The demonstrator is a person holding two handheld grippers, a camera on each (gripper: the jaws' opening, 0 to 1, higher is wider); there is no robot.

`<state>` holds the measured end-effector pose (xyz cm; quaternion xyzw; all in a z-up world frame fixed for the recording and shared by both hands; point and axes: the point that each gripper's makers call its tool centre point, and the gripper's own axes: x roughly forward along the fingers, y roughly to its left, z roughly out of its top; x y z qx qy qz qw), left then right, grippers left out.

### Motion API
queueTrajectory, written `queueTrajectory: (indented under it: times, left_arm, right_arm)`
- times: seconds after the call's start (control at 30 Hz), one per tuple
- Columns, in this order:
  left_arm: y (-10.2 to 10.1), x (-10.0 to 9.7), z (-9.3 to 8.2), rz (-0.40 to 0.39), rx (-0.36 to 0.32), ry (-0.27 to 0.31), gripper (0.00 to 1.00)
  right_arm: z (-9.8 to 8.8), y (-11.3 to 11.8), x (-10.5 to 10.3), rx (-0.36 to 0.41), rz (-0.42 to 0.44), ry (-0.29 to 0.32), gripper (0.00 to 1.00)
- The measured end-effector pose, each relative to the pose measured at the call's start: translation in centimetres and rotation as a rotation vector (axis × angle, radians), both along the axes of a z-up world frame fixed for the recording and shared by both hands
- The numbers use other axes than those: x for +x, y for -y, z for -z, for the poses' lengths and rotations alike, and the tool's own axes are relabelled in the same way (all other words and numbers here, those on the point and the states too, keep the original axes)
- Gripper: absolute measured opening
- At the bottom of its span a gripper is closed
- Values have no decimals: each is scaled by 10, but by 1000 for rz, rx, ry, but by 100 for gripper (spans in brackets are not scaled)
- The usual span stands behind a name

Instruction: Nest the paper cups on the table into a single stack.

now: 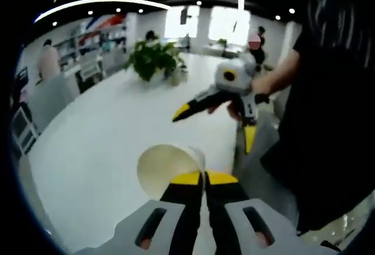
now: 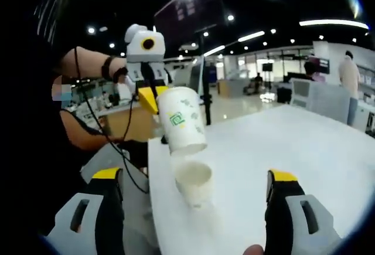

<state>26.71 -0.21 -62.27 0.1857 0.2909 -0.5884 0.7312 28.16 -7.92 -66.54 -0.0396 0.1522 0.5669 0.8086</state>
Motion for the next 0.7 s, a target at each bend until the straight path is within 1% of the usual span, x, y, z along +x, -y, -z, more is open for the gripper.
queueTrajectory:
  times: [0.03,0.23,0.33,0.37,0.43,0.6,0.7]
  left_arm:
    - [-1,0,4,13,33,10,0]
    - [2,-3,16,81,136,46,0]
    - [2,-4,23,111,176,64,0]
    - [4,-6,24,118,171,65,0]
    - [6,-6,26,135,184,78,0]
    - [1,-3,38,175,255,106,0]
    - [0,-1,42,188,281,125,0]
  right_arm:
    - [1,1,0,-3,2,0,100]
    - [2,6,-1,4,19,-8,100]
    - [3,8,1,12,31,-10,100]
    - [3,9,1,14,33,-12,100]
    - [4,10,2,17,40,-13,100]
    - [8,11,2,21,42,-26,100]
    - [9,13,2,24,47,-29,100]
